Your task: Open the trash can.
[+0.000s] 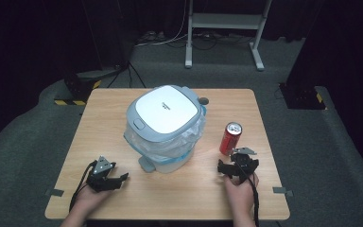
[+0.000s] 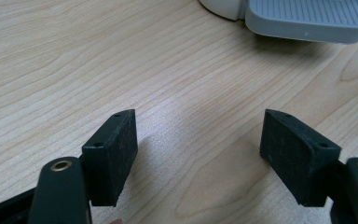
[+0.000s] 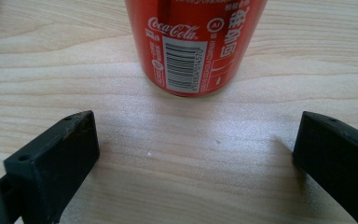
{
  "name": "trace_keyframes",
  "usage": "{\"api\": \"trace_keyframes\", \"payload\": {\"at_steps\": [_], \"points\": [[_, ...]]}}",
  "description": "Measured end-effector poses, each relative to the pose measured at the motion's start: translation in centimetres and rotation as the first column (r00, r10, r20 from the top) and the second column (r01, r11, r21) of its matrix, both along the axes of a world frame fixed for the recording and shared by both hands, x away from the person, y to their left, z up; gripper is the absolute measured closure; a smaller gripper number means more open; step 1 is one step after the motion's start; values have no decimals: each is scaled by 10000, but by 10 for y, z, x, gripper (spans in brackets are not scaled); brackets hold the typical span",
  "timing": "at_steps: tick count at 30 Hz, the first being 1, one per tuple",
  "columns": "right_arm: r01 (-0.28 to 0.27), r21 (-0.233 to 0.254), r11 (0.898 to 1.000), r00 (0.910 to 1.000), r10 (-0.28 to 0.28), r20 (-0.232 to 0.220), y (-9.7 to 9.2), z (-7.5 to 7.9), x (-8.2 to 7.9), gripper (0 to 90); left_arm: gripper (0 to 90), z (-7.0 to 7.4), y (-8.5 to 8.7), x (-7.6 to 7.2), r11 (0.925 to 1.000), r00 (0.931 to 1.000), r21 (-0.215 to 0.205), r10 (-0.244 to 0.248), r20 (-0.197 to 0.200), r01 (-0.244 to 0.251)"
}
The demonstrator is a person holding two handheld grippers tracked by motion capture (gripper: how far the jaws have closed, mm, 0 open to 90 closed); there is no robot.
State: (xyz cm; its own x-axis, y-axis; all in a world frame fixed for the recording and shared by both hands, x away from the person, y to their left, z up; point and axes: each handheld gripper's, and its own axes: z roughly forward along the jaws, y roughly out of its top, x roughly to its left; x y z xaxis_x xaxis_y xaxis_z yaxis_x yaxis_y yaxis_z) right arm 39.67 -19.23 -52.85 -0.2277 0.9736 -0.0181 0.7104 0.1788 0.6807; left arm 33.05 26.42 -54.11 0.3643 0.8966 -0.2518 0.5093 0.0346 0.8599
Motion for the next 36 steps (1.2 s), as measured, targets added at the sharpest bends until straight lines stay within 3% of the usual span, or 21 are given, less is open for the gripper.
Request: {"api": "trace_keyframes", "payload": {"at_steps": [9,15,25,26,28,29,32,36], "points": [[77,51,10000,10000,-78,55,1,0,-7,18,269,0,1,5,9998,9998,-189,50,-167,-53],[51,80,10000,10000,-51,50,1,0,-9,24,267,0,1,5,10000,9999,-95,25,-168,-26],[-266,37,9996,9996,265,82,2,0,-9,29,254,0,2,5,9999,9997,-122,-61,-234,59],[-283,52,9996,9995,282,124,3,0,-9,85,272,1,3,5,10000,9997,-87,-33,-226,31],[-363,142,9992,9975,353,620,3,2,-15,387,319,2,5,6,9997,9996,-238,105,-270,-111],[-491,112,9987,9957,481,790,3,2,-17,482,337,2,6,6,9991,9994,-351,225,-265,-234],[-835,137,9964,9929,820,865,4,3,-21,565,434,3,10,7,9954,9978,-758,564,-336,-588],[-1154,166,9932,9899,1136,850,5,3,-25,588,605,4,7,9,9964,9973,-447,714,-151,-720]]}}
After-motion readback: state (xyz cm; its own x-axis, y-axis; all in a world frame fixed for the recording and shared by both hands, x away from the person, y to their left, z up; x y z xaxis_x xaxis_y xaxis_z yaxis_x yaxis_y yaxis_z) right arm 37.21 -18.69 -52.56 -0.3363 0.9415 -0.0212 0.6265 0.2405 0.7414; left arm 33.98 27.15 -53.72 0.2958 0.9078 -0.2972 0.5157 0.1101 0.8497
